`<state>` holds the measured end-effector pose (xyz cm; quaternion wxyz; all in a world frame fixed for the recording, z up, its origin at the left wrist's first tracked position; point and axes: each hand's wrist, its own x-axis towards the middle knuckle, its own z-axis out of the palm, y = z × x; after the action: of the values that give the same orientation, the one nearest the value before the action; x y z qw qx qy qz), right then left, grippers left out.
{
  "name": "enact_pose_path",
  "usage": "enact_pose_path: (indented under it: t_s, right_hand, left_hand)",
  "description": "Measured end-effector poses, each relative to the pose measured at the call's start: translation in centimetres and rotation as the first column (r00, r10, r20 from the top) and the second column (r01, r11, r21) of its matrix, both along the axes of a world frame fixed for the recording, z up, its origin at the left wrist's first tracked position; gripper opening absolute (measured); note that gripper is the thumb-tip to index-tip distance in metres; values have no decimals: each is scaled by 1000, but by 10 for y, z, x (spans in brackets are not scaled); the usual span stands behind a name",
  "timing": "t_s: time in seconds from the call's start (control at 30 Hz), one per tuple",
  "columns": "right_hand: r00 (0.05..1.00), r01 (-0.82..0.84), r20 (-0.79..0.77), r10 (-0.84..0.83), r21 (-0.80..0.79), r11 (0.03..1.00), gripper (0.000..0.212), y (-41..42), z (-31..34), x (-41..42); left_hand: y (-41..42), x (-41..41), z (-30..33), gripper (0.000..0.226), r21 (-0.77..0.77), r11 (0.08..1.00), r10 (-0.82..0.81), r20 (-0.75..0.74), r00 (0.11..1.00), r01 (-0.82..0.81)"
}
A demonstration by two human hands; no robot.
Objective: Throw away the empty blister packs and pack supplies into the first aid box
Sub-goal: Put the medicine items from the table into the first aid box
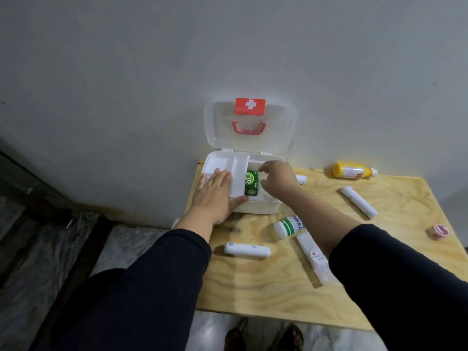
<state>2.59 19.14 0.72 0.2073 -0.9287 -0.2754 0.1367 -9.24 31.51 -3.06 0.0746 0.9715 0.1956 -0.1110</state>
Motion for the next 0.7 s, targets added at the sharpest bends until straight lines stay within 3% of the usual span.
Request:
enact_pose_path:
  t_s: [0.13,0.27,0.5,0.7]
  right_hand:
    - [994,65,82,-72,91,994,31,-48,7,-15]
    - [982,177,71,-178,22,984,27,-109,-16,-37]
    - [951,304,-24,-308,-101,947,48,-170,-67,-77]
    - [953,302,-5,-303,-66,951,51,-174,-73,-81]
  left_hand:
    - [1,0,-1,91,3,1000,-4,13,1000,4]
    - [3,0,-4,89,35,999,-25,16,1000,25]
    - [6,1,-7,90,64,997,-33,25,999,32]
    - [5,1,-6,91,77,996,-35,12,999,34]
